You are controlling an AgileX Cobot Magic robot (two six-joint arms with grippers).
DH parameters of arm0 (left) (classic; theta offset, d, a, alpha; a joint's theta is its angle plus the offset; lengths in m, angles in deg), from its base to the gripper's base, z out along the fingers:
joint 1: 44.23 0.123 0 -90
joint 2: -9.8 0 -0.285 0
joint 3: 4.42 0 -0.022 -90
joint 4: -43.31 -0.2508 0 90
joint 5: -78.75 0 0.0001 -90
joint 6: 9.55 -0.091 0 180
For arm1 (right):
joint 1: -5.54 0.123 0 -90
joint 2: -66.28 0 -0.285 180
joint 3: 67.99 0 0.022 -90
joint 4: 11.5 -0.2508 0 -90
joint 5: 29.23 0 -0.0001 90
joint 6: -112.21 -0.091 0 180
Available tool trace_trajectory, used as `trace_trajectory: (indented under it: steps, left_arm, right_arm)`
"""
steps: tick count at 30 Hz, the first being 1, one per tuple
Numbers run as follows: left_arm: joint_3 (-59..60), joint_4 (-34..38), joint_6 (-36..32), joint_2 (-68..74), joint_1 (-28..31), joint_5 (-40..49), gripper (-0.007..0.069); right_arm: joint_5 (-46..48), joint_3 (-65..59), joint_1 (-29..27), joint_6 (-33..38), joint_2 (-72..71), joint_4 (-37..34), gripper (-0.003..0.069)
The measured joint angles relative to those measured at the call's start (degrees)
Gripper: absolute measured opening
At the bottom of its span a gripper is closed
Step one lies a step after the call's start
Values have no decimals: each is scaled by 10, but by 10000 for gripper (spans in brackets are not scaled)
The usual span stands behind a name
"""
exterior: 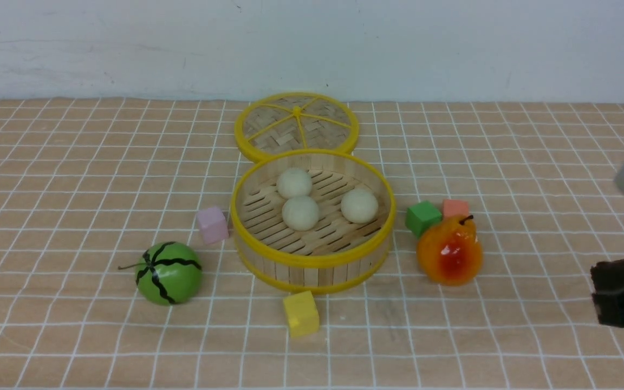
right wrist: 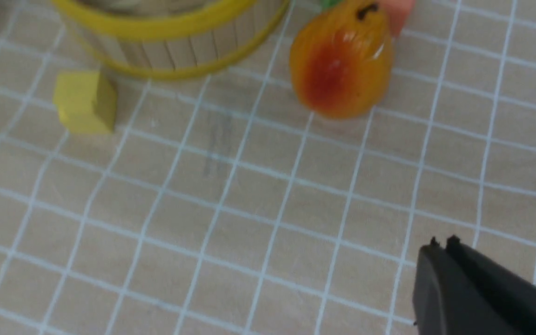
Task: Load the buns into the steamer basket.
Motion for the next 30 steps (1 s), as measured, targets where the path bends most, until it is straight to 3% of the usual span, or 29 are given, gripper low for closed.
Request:
trace_trajectory:
  steps: [6,10,17,19,30]
  left_arm:
    - [0,0,0,0,0,0,123]
    - [0,0,0,0,0,0,127]
    - [0,0,0,0,0,0,131]
    - [0,0,0,0,0,1,132]
    - [0,0,0,0,0,4,145]
  right_arm:
    - [-194,-201,-101,0,-198,-26,-7]
    - [-256,-310,-155,0,-295,-10,-3]
    - [-245,-447,-226,-2,-467,2,1]
    - [-185,-454,-231,-2,-511,0,2]
    - [-165,-451,-231,-2,-527,-36,10]
